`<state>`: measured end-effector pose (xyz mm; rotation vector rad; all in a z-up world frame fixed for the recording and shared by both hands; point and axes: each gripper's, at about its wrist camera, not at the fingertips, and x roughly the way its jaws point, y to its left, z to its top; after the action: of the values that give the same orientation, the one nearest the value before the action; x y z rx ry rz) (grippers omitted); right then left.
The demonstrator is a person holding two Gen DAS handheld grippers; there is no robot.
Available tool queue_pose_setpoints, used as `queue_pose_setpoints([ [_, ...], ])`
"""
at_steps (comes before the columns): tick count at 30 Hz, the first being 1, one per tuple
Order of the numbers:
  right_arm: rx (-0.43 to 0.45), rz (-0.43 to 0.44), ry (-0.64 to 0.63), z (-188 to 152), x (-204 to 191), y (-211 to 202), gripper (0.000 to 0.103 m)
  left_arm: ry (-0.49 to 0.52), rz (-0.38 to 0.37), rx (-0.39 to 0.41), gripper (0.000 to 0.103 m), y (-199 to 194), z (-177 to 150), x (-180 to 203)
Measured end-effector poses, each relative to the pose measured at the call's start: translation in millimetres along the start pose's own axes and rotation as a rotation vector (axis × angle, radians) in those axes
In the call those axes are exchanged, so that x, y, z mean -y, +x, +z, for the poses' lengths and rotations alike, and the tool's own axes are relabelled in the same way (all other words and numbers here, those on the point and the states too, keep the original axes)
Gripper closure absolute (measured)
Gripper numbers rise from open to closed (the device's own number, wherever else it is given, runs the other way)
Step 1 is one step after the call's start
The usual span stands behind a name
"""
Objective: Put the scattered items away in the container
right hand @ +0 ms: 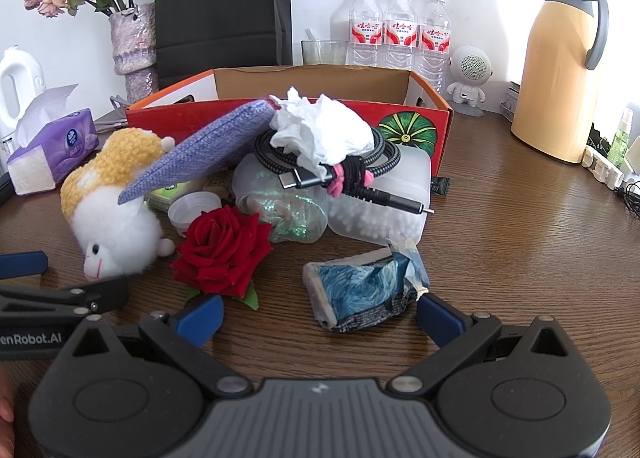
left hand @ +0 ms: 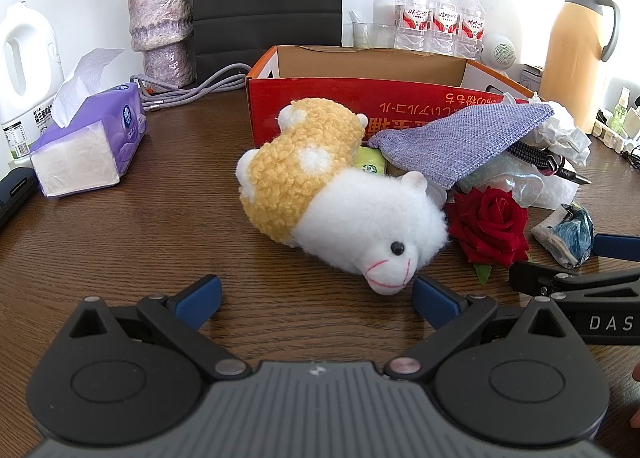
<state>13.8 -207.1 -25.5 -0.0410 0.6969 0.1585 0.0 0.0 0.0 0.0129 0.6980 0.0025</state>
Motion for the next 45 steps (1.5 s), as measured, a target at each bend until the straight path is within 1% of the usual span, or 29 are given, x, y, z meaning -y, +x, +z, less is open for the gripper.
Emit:
queue_pose_setpoints([
  [16,0.000,-0.003,0.003,0,1,0,0.000,-0.001,-0.001,0.002,0.000,-1,0,-1],
  [18,0.000,-0.004,0.005,-2,2,-1,0.000,0.005,0.008,0.005,0.000,-8,-4,-2],
  [19,0.001,-0.010,0.010,-3,3,-4,0.004,-0.006,0.015,0.021,0.000,-18,-7,-3],
  [20,0.008,-0.010,0.015,-4,3,-9,0.006,-0.025,0.006,0.055,0.000,-30,-11,-5],
  [22,0.068,0.029,0.023,-11,-1,-34,0.006,-0.052,-0.036,0.135,0.000,-58,-23,-8],
  [24,0.149,0.071,0.024,-22,-3,-64,0.006,-0.052,-0.046,0.194,0.000,-87,-36,-5],
  [25,0.192,0.071,0.013,-29,-5,-79,0.006,-0.048,-0.039,0.231,0.000,-100,-43,-4],
  [28,0.345,0.034,-0.049,-53,-12,-119,0.005,-0.054,-0.001,0.346,0.000,-132,-63,3],
  [30,0.429,0.028,-0.091,-70,-12,-141,0.005,-0.046,-0.014,0.384,0.000,-141,-69,9],
  [32,0.476,0.025,-0.102,-79,-12,-154,0.005,-0.029,-0.027,0.395,0.000,-140,-65,16],
  [34,0.481,0.033,-0.104,-77,-10,-155,0.005,-0.025,-0.030,0.376,0.000,-131,-55,18],
  [37,0.472,0.037,-0.121,-65,-10,-148,0.006,-0.065,-0.027,0.318,0.000,-106,-32,14],
  [40,0.469,0.042,-0.107,-49,-4,-139,0.006,-0.146,-0.018,0.246,0.000,-65,3,6],
  [42,0.459,0.048,-0.084,-37,2,-130,0.007,-0.196,0.004,0.198,0.000,-34,24,2],
  [44,0.449,0.049,-0.073,-28,6,-122,0.006,-0.210,0.044,0.125,0.000,-4,40,0],
  [45,0.443,0.052,-0.074,-23,8,-118,0.006,-0.199,0.048,0.102,0.000,7,44,0],
])
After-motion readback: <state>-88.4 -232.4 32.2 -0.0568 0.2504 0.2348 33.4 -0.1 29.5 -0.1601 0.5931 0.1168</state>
